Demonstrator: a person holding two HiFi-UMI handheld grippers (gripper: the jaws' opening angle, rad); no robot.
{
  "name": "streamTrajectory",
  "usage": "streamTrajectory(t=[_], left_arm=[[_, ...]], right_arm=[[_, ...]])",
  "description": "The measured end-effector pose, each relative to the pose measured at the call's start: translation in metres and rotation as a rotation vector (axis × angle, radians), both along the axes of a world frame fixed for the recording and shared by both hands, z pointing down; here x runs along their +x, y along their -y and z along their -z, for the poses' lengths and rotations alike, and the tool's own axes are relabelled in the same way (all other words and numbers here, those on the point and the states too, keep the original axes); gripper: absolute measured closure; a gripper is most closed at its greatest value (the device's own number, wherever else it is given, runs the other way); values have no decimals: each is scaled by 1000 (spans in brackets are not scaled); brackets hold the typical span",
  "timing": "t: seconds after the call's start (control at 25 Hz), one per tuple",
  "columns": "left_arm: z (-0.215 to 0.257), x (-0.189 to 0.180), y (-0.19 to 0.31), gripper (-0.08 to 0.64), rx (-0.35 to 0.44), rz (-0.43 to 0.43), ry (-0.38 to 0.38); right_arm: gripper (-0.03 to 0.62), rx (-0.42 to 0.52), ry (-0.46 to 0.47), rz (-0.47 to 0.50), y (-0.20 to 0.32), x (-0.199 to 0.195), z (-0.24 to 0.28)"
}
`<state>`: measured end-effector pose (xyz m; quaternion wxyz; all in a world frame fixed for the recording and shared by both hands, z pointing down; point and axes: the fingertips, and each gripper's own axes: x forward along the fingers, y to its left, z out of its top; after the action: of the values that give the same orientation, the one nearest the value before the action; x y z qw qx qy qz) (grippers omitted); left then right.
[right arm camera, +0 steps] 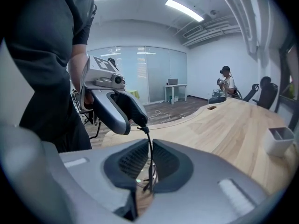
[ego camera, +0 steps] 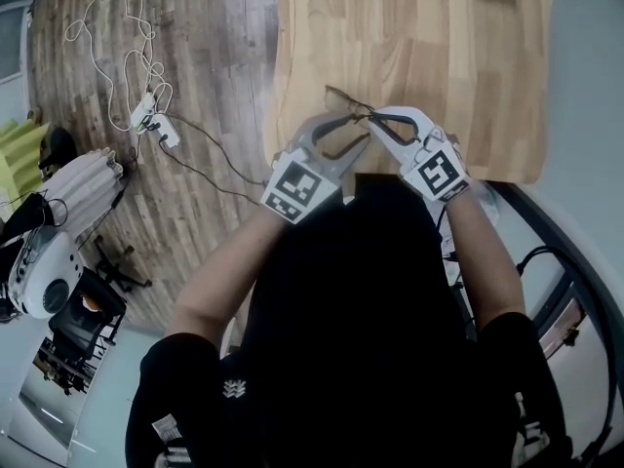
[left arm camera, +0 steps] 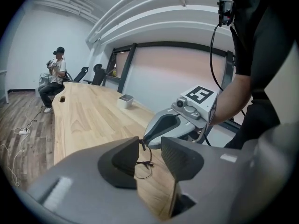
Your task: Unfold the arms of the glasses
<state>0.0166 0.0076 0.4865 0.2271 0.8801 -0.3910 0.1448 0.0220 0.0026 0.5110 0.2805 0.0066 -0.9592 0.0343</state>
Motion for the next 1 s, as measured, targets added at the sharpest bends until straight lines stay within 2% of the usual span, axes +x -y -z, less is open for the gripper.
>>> streamTrajectory(t=[0.48, 1.0], left_arm=[[22, 53, -30, 411, 45, -153, -9], [29, 107, -53, 419, 44, -327, -34]], right_arm=[[566, 14, -26, -155, -21, 54, 7], [566, -18, -98, -310, -36, 103, -8]])
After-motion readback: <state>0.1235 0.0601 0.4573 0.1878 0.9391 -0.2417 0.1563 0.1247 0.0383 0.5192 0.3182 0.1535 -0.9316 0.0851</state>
